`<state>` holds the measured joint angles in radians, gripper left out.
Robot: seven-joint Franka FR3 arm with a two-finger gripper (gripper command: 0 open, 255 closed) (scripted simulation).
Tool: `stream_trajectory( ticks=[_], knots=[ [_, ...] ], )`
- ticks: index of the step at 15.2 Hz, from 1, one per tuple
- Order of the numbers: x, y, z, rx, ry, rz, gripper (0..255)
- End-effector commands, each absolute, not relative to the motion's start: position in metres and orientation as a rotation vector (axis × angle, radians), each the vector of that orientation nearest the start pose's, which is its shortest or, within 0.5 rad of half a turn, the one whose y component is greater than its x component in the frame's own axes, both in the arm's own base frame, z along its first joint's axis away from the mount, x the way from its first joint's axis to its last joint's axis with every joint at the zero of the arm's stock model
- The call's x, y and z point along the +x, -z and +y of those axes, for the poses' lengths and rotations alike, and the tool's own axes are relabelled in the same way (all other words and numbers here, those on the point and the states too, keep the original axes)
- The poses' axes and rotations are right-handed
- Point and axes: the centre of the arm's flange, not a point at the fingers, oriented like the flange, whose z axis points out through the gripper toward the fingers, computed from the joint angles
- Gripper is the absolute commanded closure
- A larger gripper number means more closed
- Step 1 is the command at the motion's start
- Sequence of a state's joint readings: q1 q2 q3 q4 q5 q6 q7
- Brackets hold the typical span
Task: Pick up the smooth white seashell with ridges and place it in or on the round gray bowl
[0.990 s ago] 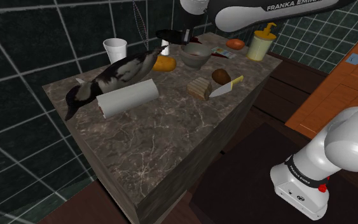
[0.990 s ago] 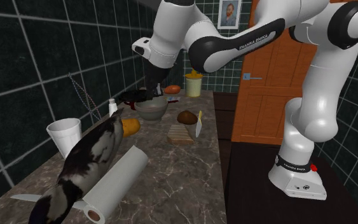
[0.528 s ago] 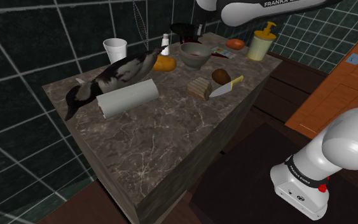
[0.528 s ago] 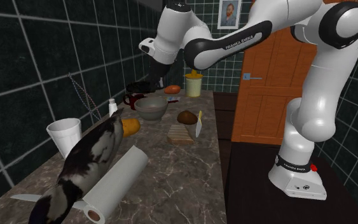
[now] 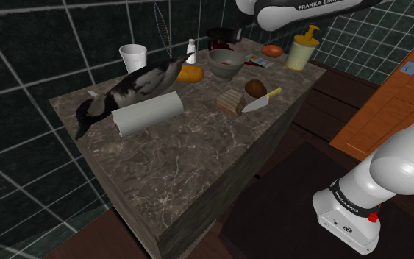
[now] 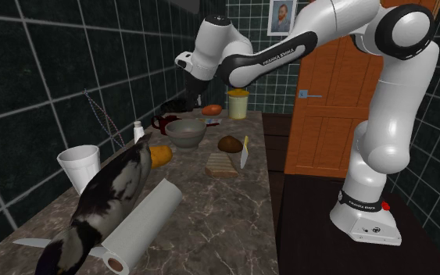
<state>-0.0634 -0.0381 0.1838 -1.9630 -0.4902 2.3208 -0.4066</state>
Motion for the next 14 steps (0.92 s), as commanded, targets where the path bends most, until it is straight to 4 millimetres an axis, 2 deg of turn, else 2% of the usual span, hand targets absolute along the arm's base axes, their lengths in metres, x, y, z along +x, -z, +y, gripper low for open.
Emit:
stream_trajectory(
  ticks=[1,8,14],
  knots=[
    [0.579,-0.523,0.061,-3.289,0.589,-1.382,255],
    [0.579,-0.485,0.061,-3.289,0.589,-1.382,255],
    [0.579,-0.485,0.061,-3.289,0.589,-1.382,255]
  ],
)
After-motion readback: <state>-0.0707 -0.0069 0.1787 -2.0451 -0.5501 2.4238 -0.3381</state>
